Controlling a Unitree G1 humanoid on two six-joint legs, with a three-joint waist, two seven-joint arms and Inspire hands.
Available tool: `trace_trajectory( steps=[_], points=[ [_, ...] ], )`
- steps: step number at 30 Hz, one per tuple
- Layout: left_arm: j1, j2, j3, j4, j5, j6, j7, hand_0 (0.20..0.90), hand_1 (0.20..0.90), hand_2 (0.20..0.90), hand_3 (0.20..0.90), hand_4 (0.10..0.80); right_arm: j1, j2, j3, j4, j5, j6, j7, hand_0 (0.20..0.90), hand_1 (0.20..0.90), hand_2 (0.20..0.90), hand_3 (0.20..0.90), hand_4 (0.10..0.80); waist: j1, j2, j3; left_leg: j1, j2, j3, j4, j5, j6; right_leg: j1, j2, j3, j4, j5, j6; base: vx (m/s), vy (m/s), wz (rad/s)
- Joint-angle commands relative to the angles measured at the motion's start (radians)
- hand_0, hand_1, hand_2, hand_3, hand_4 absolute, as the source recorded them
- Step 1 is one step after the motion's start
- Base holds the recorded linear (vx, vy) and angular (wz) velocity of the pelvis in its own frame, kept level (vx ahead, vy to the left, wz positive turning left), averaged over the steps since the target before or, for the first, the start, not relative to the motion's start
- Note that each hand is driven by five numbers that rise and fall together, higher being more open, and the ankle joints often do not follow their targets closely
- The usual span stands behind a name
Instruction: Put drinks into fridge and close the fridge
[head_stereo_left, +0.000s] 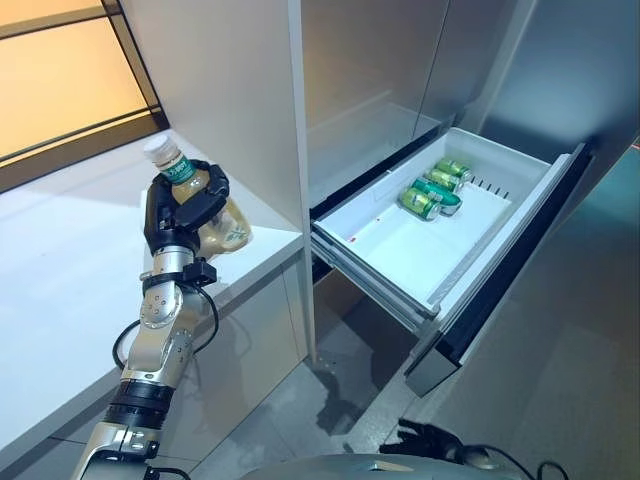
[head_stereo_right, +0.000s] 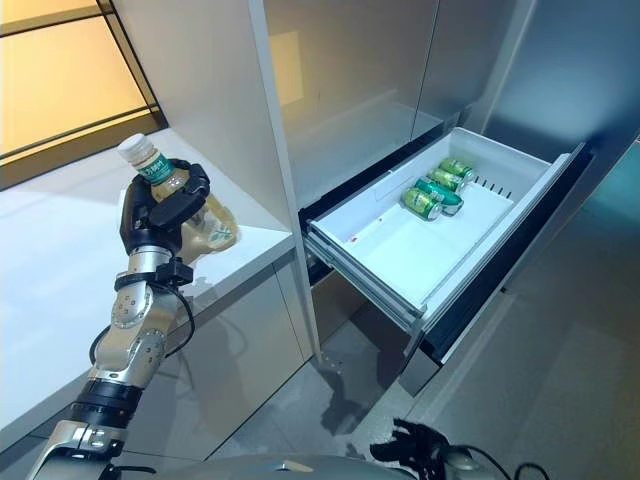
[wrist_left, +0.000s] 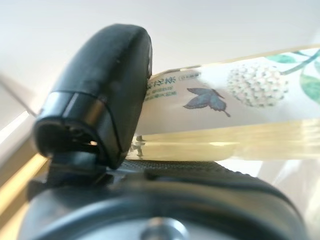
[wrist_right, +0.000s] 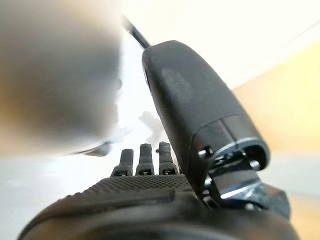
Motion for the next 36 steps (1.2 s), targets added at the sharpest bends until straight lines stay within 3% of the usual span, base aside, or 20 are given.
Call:
trace_trajectory(
  steps=[1,5,12,17,21,27,36],
  points=[
    [-0.135,-0.016,-0.056,-0.226,-0.157,-0.061,-0.317,0.3,0.3,0.3,0.2,0.1,-0.065,-0.001,0.031,-0.265,0.02,-0.013,0.052,0.9,0.9,0.9,0.9,0.8,-0.019,0.035,-0.028,-0.012,-0.045,0.039,0.036,-0.106,0.046,-0.083,0.031,-0.008,0.12,-0.07,0.039,0.0,0.0,0.0],
    [-0.112,-0.014,-0.112,-0.273,-0.222,-0.02,-0.506,0.3,0.3,0.3,0.2,0.1,-0.058,-0.036,0.026,-0.505,0.092,-0.014,0.14,0.9,0.9,0.9,0.9,0.8,-0.033,0.033,-0.024,-0.008,-0.047,0.038,0.027,-0.101,0.047,-0.085,0.029,-0.006,0.117,-0.062,0.047,-0.016,0.002,-0.03],
    [-0.069,0.005,-0.153,-0.297,-0.171,0.033,-0.638,0.3,0.3,0.3,0.2,0.1,-0.104,-0.087,-0.049,-0.812,0.417,0.049,0.218,0.9,0.9,0.9,0.9,0.8,-0.042,0.033,-0.03,-0.001,-0.049,0.05,0.016,-0.1,0.053,-0.09,0.028,0.006,0.111,-0.05,0.056,0.0,0.005,-0.04],
    [-0.064,0.027,-0.169,-0.287,-0.122,0.072,-0.604,0.3,0.3,0.3,0.2,0.1,-0.144,-0.135,-0.089,-0.93,0.467,0.01,0.22,0.9,0.9,0.9,0.9,0.8,-0.045,0.033,-0.034,-0.007,-0.05,0.059,0.017,-0.101,0.058,-0.098,0.027,0.016,0.111,-0.044,0.059,0.004,0.001,-0.08],
    [-0.056,0.037,-0.181,-0.254,-0.078,0.112,-0.586,0.3,0.3,0.3,0.2,0.1,-0.167,-0.182,-0.131,-1.014,0.531,0.08,0.285,0.9,0.9,0.9,0.9,0.8,-0.049,0.031,-0.038,-0.016,-0.05,0.069,0.023,-0.103,0.062,-0.107,0.027,0.023,0.114,-0.041,0.058,0.008,-0.004,-0.06],
    [-0.073,0.066,-0.208,-0.221,-0.023,0.084,-0.533,0.3,0.3,0.3,0.2,0.1,-0.187,-0.247,-0.138,-1.072,0.572,0.161,0.379,0.9,0.9,0.9,0.9,0.8,-0.055,0.022,-0.038,-0.021,-0.054,0.071,0.027,-0.104,0.066,-0.113,0.027,0.027,0.121,-0.038,0.057,0.0,0.0,0.0],
    [-0.137,0.119,-0.242,-0.143,0.064,0.026,-0.428,0.3,0.3,0.3,0.2,0.1,-0.233,-0.334,-0.129,-1.101,0.581,0.207,0.453,0.9,0.9,0.9,0.9,0.8,-0.065,0.013,-0.045,-0.027,-0.058,0.072,0.025,-0.099,0.065,-0.121,0.025,0.032,0.115,-0.022,0.062,0.0,0.0,0.0]
  ],
)
